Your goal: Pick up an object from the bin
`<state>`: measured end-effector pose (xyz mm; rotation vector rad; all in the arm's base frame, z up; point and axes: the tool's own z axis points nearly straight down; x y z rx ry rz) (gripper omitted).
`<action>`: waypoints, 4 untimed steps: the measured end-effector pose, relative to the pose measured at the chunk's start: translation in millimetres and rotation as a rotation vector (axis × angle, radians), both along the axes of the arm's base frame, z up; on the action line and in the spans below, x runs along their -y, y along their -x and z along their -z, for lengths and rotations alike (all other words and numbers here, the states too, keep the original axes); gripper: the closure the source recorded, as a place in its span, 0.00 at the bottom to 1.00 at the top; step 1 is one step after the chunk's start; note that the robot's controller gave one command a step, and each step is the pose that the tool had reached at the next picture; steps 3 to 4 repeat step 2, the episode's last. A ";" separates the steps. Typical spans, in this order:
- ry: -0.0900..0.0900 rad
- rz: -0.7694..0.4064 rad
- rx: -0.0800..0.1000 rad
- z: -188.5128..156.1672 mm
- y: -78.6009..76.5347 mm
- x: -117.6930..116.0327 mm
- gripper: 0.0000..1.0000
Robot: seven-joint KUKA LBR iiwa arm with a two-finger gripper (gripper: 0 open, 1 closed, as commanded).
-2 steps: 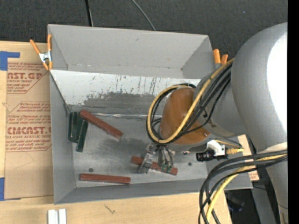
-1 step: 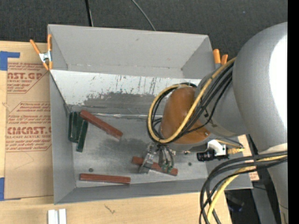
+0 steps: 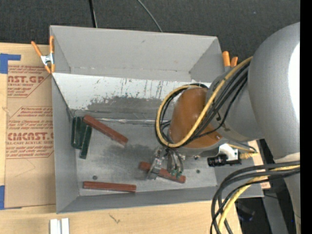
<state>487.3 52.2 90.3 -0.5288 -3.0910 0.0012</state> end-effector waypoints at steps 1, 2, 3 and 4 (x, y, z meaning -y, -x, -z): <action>0.000 0.000 -0.001 -14.5 0.2 0.0 1.00; 0.000 0.000 0.002 -31.5 -0.2 -0.1 1.00; 0.000 0.000 0.002 -31.5 -0.2 -0.1 1.00; 0.000 0.000 0.002 -31.5 -0.2 -0.1 1.00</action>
Offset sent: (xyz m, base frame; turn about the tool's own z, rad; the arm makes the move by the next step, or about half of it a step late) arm 0.0001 -0.0002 0.0021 0.0000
